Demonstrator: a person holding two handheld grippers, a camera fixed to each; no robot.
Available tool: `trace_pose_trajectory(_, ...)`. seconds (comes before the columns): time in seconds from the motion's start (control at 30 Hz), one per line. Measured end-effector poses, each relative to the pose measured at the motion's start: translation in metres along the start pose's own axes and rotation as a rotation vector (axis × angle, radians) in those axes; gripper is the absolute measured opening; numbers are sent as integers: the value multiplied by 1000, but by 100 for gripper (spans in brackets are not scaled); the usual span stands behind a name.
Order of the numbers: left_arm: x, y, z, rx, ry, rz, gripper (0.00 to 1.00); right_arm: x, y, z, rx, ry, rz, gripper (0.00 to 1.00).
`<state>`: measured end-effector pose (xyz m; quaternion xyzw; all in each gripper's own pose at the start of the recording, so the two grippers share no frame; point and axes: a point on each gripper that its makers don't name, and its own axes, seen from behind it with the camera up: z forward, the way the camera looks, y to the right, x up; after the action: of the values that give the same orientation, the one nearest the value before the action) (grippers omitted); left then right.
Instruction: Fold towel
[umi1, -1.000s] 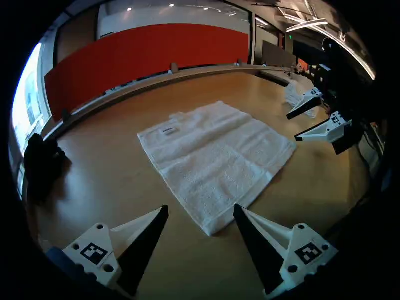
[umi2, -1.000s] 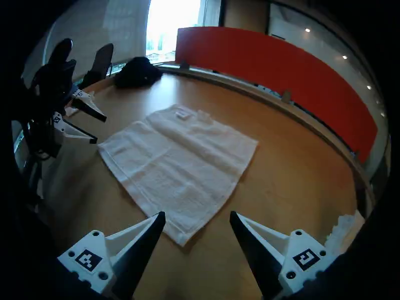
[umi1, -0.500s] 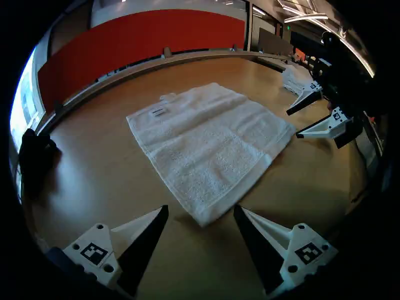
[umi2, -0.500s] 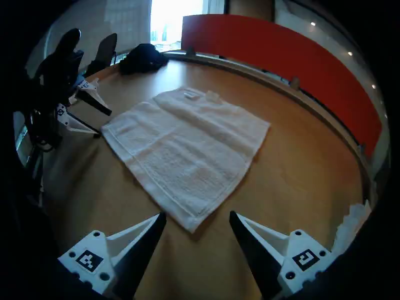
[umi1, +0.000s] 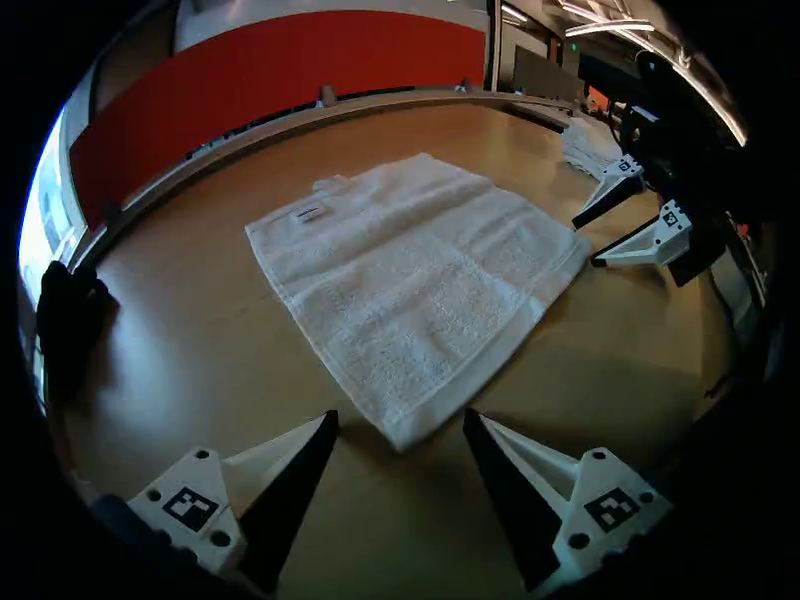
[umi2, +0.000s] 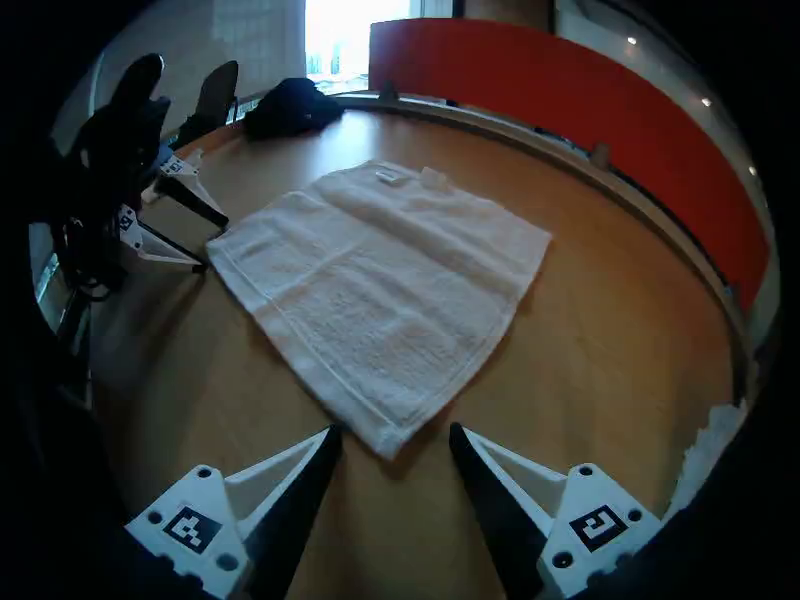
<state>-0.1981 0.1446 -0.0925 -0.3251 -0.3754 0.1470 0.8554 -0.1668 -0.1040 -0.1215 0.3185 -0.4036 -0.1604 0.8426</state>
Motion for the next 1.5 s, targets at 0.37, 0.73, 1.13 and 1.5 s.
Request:
trace_pose_trajectory(0.37, 0, 5, 1, -3, -14, -4, 79, 0, -4, 1, 29, -3, -2, 57)
trace_pose_trajectory(0.73, 1, 7, 3, 4, -26, -14, 68, 2, -3, 1, 32, -8, 0, 40)
trace_pose_trajectory(1.13, 3, 6, 3, 19, -30, -26, 21, 3, -3, 2, 38, -10, -11, 14)
trace_pose_trajectory(1.5, 8, 5, 1, 29, -34, -38, 10, 6, -6, -2, 41, -1, -11, 12)
